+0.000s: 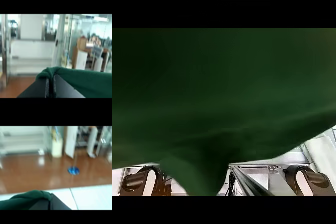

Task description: Fold the shirts.

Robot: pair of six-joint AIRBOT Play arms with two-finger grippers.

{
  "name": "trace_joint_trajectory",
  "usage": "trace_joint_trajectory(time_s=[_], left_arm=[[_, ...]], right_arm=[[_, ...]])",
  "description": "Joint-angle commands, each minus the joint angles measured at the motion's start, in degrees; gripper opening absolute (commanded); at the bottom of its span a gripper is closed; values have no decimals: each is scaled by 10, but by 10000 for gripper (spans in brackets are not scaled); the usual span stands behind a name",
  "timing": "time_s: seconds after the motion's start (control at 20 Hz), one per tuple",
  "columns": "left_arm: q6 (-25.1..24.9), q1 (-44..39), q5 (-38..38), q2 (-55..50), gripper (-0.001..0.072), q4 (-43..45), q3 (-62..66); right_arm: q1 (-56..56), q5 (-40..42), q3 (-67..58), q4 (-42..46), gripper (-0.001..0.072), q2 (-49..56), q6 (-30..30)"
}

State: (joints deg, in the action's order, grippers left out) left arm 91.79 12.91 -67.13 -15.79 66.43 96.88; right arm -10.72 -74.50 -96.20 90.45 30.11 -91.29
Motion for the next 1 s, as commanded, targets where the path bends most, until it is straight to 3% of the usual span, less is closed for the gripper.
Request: trace_joint_trajectory(time_s=[0.0,0.15,0.25,0.3,0.55,0.75,0.95], left_arm=[[12,1,-93,2,27,-16,7],[19,1,-124,9,26,-61,7],[76,5,-193,8,25,-66,6],[82,10,-233,8,25,-67,6],[64,50,-281,-5,25,-68,-51],[13,75,-250,-21,26,-89,-251],[-47,74,-86,-66,27,-111,-454]], right_arm=[[0,-94,-2,27,26,-7,14],[0,-100,-2,34,25,-33,14],[0,-150,-3,56,25,-43,30],[0,-196,-3,65,25,-42,42],[24,-226,0,54,25,28,61],[24,-199,30,-8,25,196,82],[24,-130,35,-22,25,401,79]])
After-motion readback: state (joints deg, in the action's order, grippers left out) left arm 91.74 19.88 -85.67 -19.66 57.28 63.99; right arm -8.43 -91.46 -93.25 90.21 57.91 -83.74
